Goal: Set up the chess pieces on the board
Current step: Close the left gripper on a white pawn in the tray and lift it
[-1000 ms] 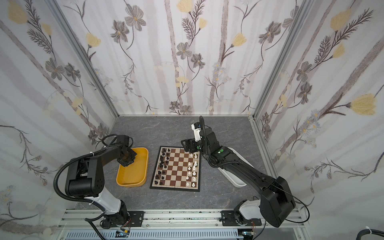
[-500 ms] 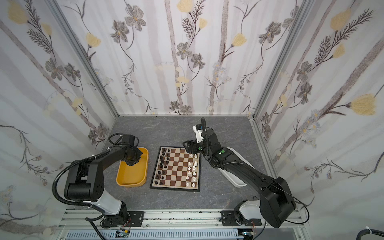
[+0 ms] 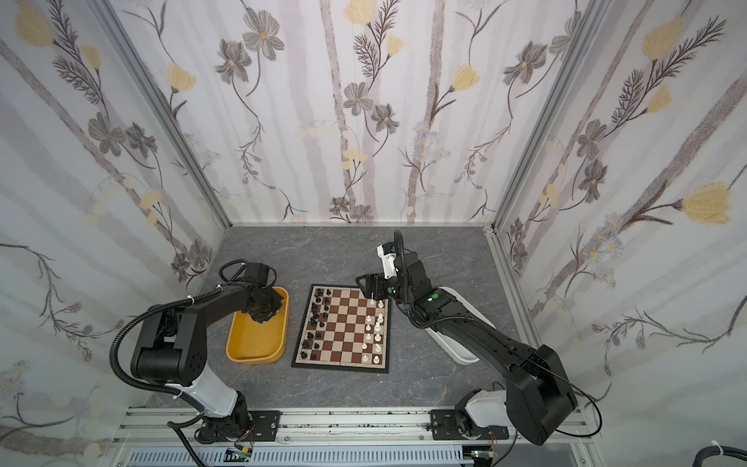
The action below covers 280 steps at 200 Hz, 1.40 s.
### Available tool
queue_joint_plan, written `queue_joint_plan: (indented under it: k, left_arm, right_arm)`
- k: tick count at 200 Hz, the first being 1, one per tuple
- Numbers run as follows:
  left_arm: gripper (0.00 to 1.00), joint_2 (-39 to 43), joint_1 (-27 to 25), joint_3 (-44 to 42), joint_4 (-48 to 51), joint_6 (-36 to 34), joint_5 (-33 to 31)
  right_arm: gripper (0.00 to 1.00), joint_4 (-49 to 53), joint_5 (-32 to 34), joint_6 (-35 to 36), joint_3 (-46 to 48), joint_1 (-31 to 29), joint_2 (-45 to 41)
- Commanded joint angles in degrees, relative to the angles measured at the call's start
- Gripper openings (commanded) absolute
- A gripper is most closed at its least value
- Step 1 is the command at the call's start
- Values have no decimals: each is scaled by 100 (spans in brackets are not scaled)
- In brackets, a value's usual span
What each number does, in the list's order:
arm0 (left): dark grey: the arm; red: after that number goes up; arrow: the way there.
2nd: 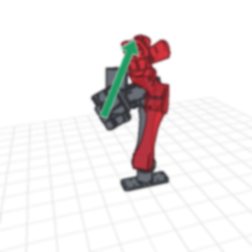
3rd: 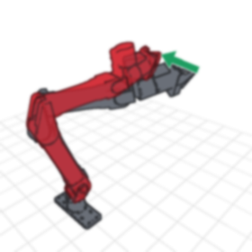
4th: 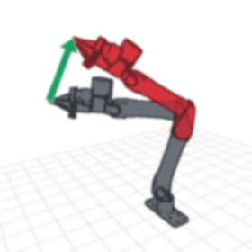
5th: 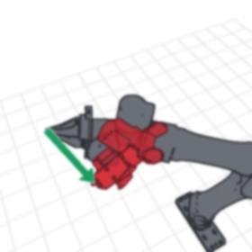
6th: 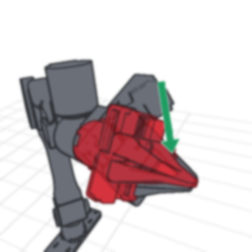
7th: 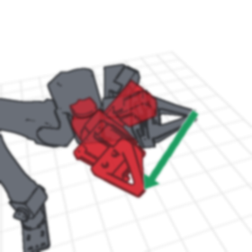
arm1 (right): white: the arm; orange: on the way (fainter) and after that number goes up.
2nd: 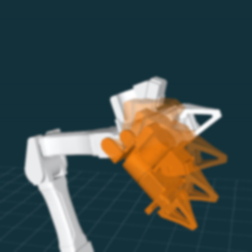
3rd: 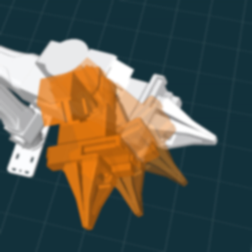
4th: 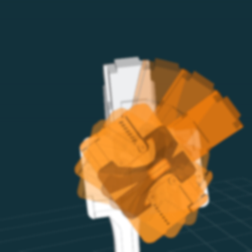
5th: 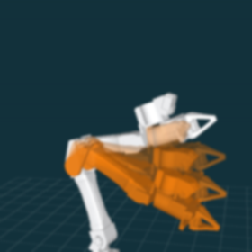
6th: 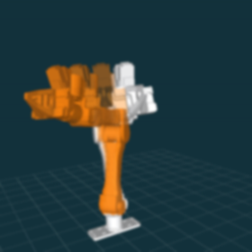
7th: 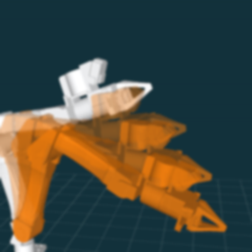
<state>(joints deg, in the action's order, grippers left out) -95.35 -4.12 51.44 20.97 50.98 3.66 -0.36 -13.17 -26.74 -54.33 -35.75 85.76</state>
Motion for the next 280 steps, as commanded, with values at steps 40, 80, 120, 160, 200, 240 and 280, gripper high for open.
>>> queue_joint_plan:
  k: [40, 80, 120, 160, 200, 240, 280]
  left_arm:
    - [35, -171, 15, 306, 687, -270, -507]
    - [41, -227, 7, 478, 840, -576, -711]
    - [38, -339, 8, 575, 885, -897, -826]
    - [33, -414, 8, 696, 874, -1300, -825]
    - [33, -528, 8, 679, 681, -1581, -562]
    - [27, -615, -3, 640, 585, -1647, -432]
    - [19, -582, -19, 549, 614, -1422, -366]
  right_arm:
    - [78, -245, -48, -59, 1, 11, -15]
    - [78, -263, -42, -92, 45, 20, -24]
    - [78, -272, -59, -120, 76, 30, -40]
    - [77, -307, -72, -180, 121, 25, -49]
    - [77, -324, -72, -212, 133, 25, -59]
    - [77, -344, -60, -261, 183, 31, -120]
    - [76, -352, -35, -284, 186, 30, -182]
